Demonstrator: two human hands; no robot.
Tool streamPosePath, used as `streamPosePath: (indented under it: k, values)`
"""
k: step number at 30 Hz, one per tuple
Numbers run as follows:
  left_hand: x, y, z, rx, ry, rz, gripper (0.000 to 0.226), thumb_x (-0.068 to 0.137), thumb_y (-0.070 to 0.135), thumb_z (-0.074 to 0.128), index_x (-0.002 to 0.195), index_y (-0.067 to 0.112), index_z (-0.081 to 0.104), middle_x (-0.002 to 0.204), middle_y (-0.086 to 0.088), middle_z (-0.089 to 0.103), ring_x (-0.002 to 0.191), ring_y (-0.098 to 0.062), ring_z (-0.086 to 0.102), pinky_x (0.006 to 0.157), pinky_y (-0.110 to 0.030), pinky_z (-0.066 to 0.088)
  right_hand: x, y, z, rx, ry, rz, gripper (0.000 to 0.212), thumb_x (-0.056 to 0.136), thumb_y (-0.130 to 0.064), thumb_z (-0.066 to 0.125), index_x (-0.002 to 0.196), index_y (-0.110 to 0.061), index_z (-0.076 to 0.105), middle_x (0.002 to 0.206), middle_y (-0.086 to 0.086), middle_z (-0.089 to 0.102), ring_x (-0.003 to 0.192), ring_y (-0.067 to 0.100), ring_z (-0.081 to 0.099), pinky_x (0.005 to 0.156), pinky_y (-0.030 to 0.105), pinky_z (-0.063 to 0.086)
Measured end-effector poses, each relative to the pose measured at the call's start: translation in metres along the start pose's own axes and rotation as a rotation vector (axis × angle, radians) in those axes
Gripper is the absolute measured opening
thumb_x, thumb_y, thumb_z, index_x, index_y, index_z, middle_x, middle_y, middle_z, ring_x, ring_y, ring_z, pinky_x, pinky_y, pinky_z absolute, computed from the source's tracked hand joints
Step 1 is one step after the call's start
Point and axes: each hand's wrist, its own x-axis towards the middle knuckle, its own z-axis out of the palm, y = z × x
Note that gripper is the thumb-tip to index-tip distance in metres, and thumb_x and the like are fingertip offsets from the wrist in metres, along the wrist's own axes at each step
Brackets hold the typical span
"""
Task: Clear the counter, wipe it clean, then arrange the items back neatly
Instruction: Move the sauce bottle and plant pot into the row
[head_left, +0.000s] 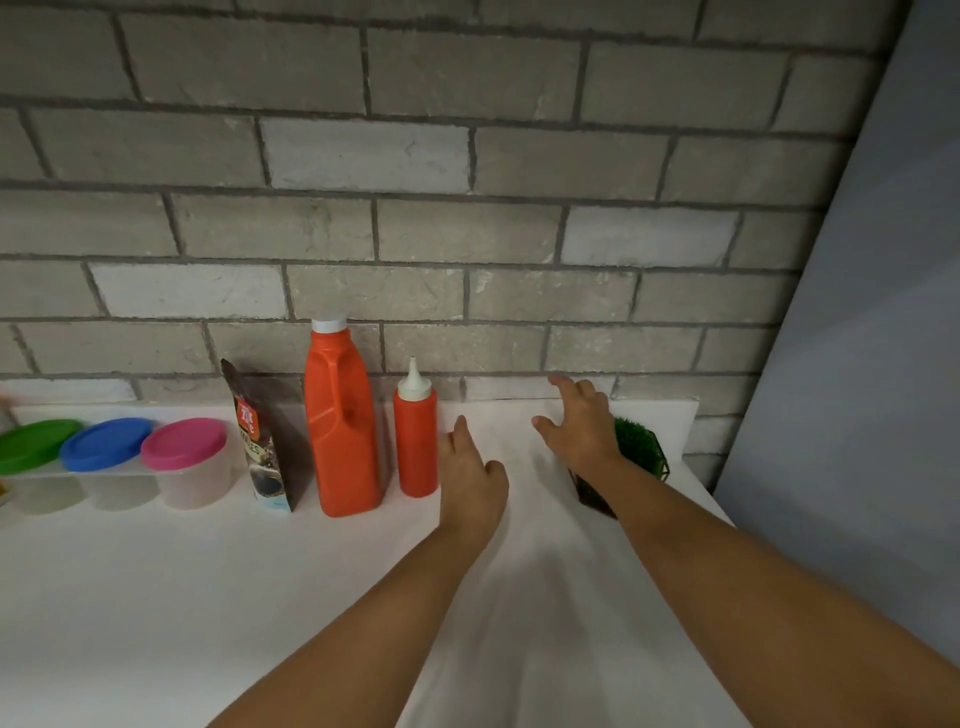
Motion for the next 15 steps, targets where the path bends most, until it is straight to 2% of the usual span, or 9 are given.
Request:
streamPosePath:
  k: [3, 6, 11, 15]
  values:
    - [-0.002, 0.011, 0.019, -0.005, -0.07, 0.01, 0.062, 0.09, 0.002, 0.045, 0.146, 0.007, 0.019, 0.141, -0.011, 0.028, 0.127, -0.023, 0.039, 0.1, -0.022, 0.032, -0.003, 0.032, -0.016, 0.01, 0.026, 0.095, 0.061, 0.087, -0.029, 0.061, 0.141, -0.018, 0.035, 0.139, 0.014, 0.036, 0.127, 0.03, 0.033, 0.102, 0.038, 0.034]
    - [-0.002, 0.019, 0.037, 0.045, -0.159, 0.03, 0.059, 0.093, 0.008, 0.045, 0.146, 0.008, 0.02, 0.143, -0.01, 0.027, 0.124, -0.025, 0.042, 0.102, -0.023, 0.031, -0.008, 0.064, -0.027, 0.022, 0.003, 0.2, 0.074, 0.082, -0.039, 0.067, 0.143, -0.02, 0.029, 0.143, 0.014, 0.031, 0.131, 0.032, 0.03, 0.108, 0.042, 0.031]
    - [-0.003, 0.026, 0.067, 0.012, -0.336, -0.075, 0.049, 0.098, 0.021, 0.041, 0.144, 0.009, 0.028, 0.146, -0.011, 0.028, 0.13, -0.024, 0.038, 0.105, -0.026, 0.03, -0.013, 0.103, -0.03, 0.123, -0.193, 0.296, 0.111, 0.068, -0.051, 0.076, 0.15, -0.026, 0.005, 0.156, 0.008, 0.008, 0.143, 0.03, 0.013, 0.115, 0.049, 0.024]
    - [-0.005, 0.033, 0.083, -0.033, -0.366, -0.108, 0.043, 0.1, 0.024, 0.034, 0.142, 0.013, 0.032, 0.143, -0.014, 0.036, 0.129, -0.025, 0.039, 0.099, -0.024, 0.032, -0.011, 0.12, -0.028, 0.22, -0.344, 0.287, 0.124, 0.063, -0.04, 0.083, 0.15, -0.023, -0.003, 0.157, 0.007, 0.004, 0.144, 0.025, 0.014, 0.116, 0.042, 0.023]
